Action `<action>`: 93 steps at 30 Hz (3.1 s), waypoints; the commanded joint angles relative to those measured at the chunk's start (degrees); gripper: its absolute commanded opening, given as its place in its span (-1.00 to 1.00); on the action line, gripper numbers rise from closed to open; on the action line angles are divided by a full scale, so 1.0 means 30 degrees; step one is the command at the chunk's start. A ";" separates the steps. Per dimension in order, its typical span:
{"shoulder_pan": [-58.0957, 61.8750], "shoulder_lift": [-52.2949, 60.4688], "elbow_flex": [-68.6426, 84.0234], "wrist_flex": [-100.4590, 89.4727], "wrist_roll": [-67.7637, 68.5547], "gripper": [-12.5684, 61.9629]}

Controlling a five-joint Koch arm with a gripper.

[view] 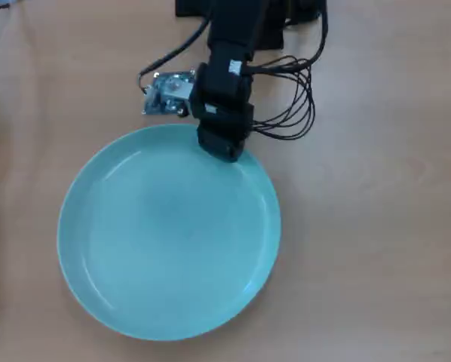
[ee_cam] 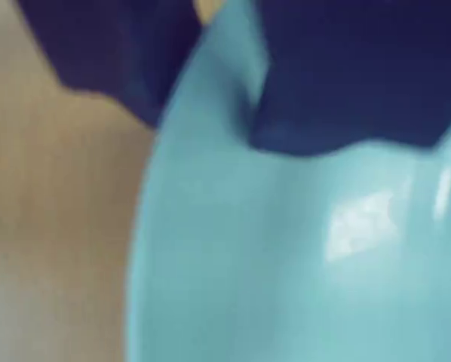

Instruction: Move the green bowl from right to left

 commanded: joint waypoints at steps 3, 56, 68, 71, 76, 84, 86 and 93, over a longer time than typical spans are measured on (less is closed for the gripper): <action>-0.1670 0.0029 -0.1260 0.0029 -0.0820 -0.88; -2.0625 -0.0176 -0.3633 -0.0117 -0.0557 -0.87; -2.0830 -0.0176 -0.3662 0.0088 -0.0615 -0.87; -2.0771 -0.0146 -0.3662 0.0117 -0.0791 -0.87; -2.0742 -0.0117 -0.3633 0.0146 -0.0791 -0.87; -2.0742 -0.0088 -0.3662 0.0146 -0.0820 -0.70; -2.0742 -0.0088 -0.3604 0.0264 -0.0791 -0.51; -2.0801 -0.0059 -0.3662 0.0908 -0.0703 0.19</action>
